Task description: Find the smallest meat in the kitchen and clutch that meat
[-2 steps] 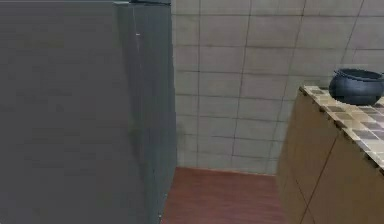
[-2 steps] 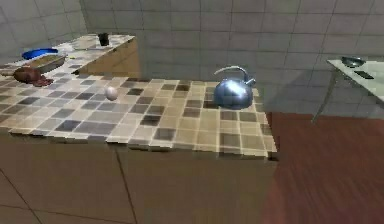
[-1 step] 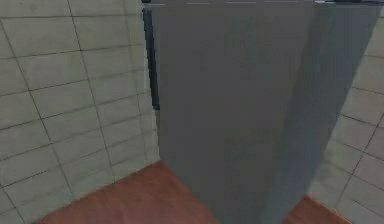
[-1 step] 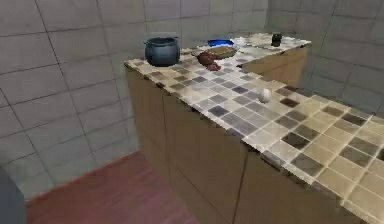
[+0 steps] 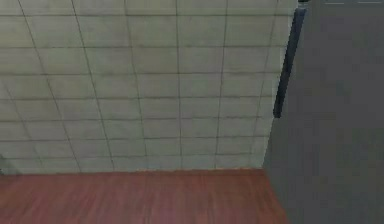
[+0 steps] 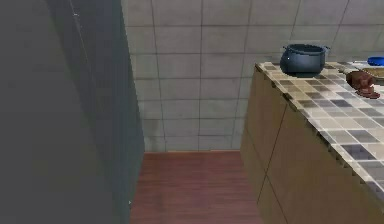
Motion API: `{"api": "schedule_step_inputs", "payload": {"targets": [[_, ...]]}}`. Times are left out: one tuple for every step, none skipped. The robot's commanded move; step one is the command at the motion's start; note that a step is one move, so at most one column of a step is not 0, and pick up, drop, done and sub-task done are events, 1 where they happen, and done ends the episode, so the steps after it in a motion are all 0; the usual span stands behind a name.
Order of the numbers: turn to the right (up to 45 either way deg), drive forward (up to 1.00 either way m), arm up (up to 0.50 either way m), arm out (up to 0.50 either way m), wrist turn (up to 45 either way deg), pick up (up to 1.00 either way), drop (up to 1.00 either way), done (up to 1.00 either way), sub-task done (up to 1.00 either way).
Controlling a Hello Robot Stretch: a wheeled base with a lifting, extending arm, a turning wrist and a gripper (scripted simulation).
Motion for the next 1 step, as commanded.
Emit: {"api": "schedule_step_inputs", "payload": {"targets": [[0.0,0.05,0.0,0.0,0.0,0.0,0.0,0.0,0.0]]}}
